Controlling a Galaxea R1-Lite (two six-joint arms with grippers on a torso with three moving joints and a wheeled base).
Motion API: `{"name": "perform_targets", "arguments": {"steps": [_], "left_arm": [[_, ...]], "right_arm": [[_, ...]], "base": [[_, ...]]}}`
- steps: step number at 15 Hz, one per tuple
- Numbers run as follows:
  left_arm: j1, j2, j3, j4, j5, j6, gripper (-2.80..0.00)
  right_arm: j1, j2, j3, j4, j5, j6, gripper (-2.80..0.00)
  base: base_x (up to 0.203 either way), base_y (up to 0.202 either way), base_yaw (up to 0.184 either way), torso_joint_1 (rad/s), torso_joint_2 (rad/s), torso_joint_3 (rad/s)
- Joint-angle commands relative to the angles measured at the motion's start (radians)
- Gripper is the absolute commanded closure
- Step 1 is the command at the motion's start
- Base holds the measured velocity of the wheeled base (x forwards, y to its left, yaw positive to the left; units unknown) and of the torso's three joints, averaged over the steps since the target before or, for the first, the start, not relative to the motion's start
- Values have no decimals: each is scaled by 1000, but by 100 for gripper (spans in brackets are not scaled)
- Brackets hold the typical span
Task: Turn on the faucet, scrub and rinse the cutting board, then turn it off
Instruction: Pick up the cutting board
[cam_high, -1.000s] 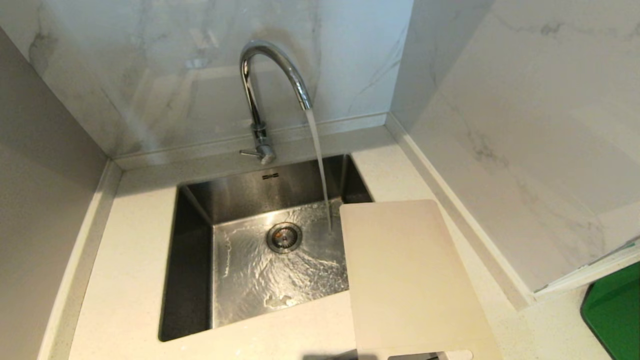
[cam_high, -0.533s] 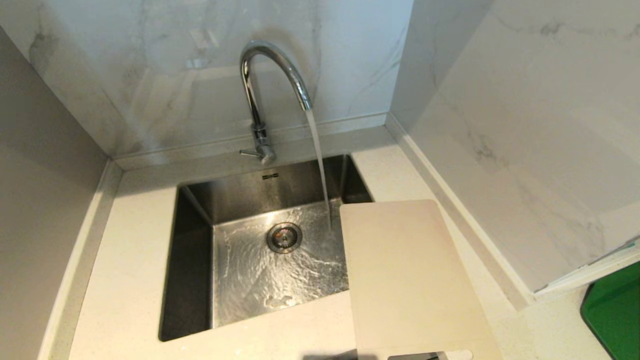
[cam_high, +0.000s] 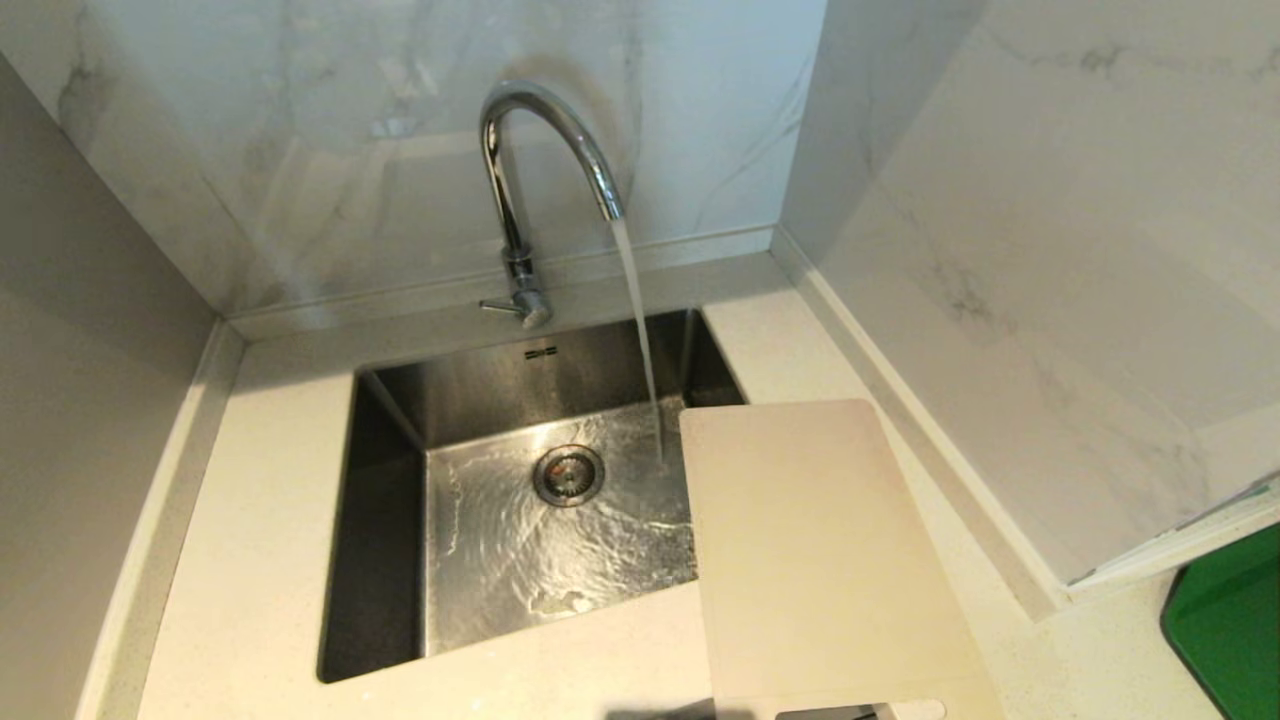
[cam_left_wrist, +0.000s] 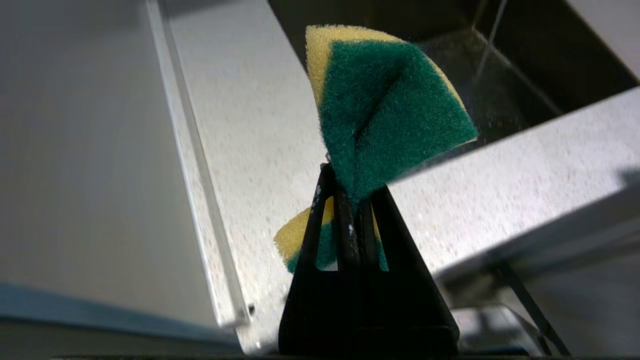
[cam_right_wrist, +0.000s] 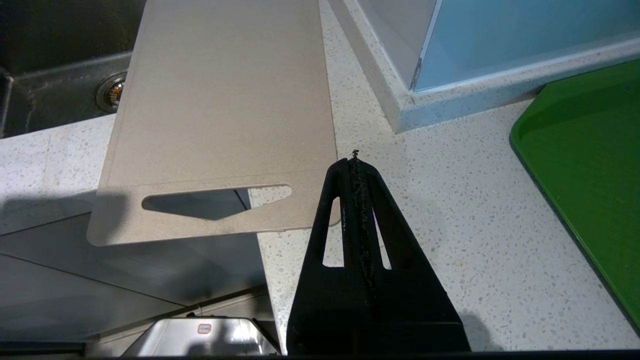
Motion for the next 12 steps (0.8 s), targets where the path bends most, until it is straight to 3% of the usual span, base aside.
{"name": "perform_targets", "arguments": {"steps": [1, 2, 8, 9, 11, 12], "left_arm": [[0, 0, 37, -75, 31, 25, 0], [0, 0, 38, -57, 86, 35, 0], [0, 0, 38, -13, 41, 102, 0], [0, 0, 39, -16, 41, 78, 0], [0, 0, 39, -22, 69, -54, 0], [0, 0, 38, -26, 78, -61, 0]], "right_arm": [[0, 0, 0, 0, 0, 0, 0], [-1, 0, 0, 0, 1, 0, 0], [-1, 0, 0, 0, 0, 0, 0], [-1, 0, 0, 0, 0, 0, 0], [-1, 0, 0, 0, 0, 0, 0], [-1, 0, 0, 0, 0, 0, 0]], "base": [[0, 0, 0, 0, 0, 0], [0, 0, 0, 0, 0, 0], [0, 0, 0, 0, 0, 0], [0, 0, 0, 0, 0, 0], [0, 0, 0, 0, 0, 0], [0, 0, 0, 0, 0, 0]]}}
